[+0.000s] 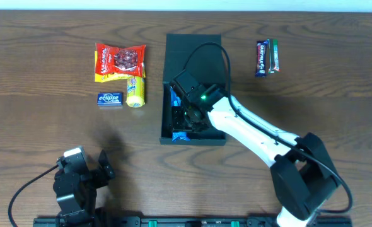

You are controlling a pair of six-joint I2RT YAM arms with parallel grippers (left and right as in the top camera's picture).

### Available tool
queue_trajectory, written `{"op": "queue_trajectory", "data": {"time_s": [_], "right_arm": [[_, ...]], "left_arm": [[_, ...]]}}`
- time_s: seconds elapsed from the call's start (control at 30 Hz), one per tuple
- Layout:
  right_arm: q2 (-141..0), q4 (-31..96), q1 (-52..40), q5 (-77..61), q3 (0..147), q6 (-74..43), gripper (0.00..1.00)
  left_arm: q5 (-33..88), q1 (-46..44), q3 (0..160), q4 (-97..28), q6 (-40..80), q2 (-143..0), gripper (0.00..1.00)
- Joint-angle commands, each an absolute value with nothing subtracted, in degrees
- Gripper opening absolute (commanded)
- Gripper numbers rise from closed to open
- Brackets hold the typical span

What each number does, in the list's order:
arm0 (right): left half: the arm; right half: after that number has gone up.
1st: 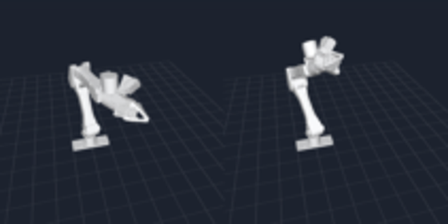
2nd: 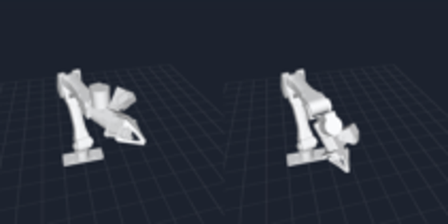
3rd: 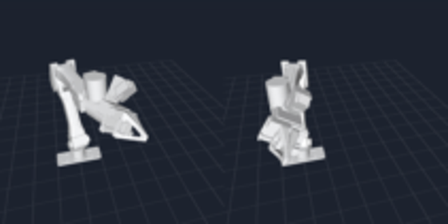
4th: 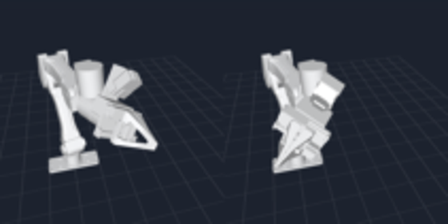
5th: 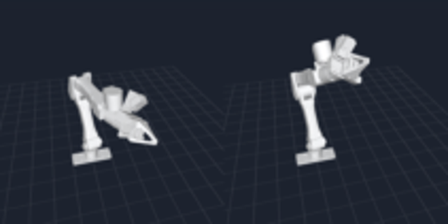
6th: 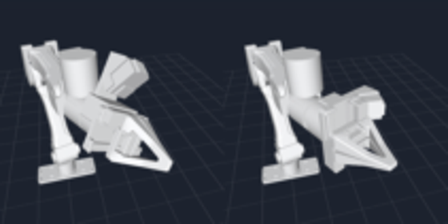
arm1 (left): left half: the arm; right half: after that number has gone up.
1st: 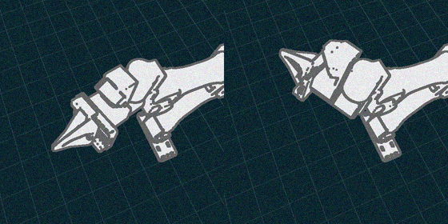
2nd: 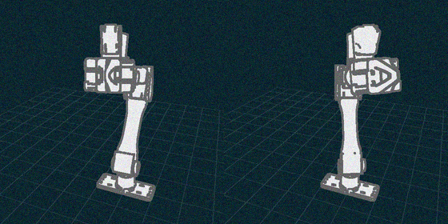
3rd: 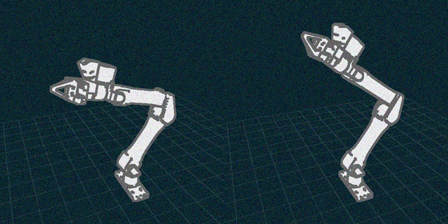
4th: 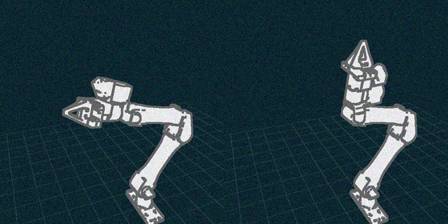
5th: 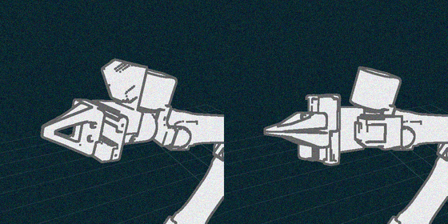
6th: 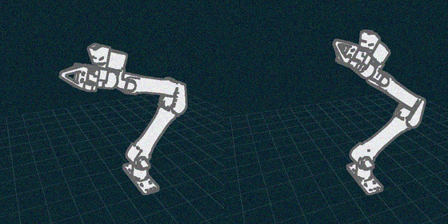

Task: Pack container
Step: 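Carry the Oreo pack with the right gripper into the box, then lower the Oreo pack into the box's left side and release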

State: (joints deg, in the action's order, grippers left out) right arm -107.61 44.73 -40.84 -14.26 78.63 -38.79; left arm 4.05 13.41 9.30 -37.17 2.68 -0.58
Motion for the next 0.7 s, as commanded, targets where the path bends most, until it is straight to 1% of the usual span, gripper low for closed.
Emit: {"op": "queue_trajectory", "data": {"time_s": [0.0,0.33,0.37,0.4,0.43,0.5,0.57,0.63,0.67], "right_arm": [[-109.32,43.90,-41.45,-15.18,78.96,-40.47,0.02],[-109.40,41.95,-41.23,-15.51,79.92,-41.56,0.02],[-109.40,41.76,-41.34,-15.49,79.92,-41.56,0.04],[-109.40,41.56,-41.34,-15.49,79.92,-41.56,0.15],[-109.40,41.39,-41.34,-15.42,79.92,-41.56,0.30],[-109.40,41.01,-41.32,-15.22,79.92,-41.56,0.56],[-109.40,40.73,-41.23,-15.25,79.92,-41.56,0.78],[-109.40,40.42,-41.21,-15.25,79.92,-41.54,0.87],[-109.40,40.42,-41.17,-15.27,79.92,-41.54,0.90]], "left_arm": [[3.62,13.50,9.02,-37.54,1.67,-0.21,0.95],[3.62,13.50,9.02,-37.54,1.67,-0.21,0.95],[3.62,13.50,9.02,-37.54,1.67,-0.21,0.95],[3.62,13.50,9.02,-37.54,1.67,-0.21,0.95],[3.62,13.50,9.02,-37.54,1.67,-0.21,0.95],[3.62,13.50,9.02,-37.54,1.67,-0.21,0.95],[3.62,13.50,9.02,-37.54,1.67,-0.21,0.95],[3.62,13.50,9.02,-37.54,1.67,-0.21,0.95],[3.62,13.50,9.02,-37.54,1.67,-0.21,0.95]]}}
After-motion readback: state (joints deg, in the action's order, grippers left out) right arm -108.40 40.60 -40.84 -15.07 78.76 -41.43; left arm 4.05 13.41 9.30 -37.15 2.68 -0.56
